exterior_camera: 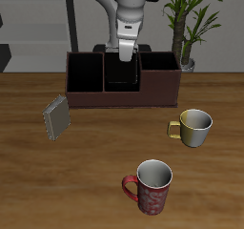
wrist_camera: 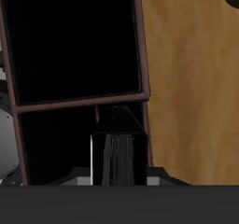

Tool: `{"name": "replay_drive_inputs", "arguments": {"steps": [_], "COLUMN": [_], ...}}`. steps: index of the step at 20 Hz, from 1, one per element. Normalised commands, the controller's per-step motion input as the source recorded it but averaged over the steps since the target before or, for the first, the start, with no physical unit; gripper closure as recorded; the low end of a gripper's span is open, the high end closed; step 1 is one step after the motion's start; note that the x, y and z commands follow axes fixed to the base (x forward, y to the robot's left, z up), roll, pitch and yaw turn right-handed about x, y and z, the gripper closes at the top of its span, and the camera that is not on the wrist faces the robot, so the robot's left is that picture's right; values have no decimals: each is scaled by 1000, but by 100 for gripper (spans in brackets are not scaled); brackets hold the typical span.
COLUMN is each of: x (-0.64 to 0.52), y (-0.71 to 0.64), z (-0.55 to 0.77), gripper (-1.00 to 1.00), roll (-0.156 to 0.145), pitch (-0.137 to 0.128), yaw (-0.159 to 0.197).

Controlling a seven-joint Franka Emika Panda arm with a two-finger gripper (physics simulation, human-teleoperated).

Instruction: Place the black book into the back desk caddy's front compartment

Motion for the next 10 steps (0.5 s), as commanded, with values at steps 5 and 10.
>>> {"name": "replay_drive_inputs", "arguments": {"steps": [5, 10], "x": [8, 16], "y": [-23, -12], "z": [-102, -167], "gripper": [100, 100], "roll": [0, 5], "pitch": [7, 28], "yaw": [-4, -4]}}
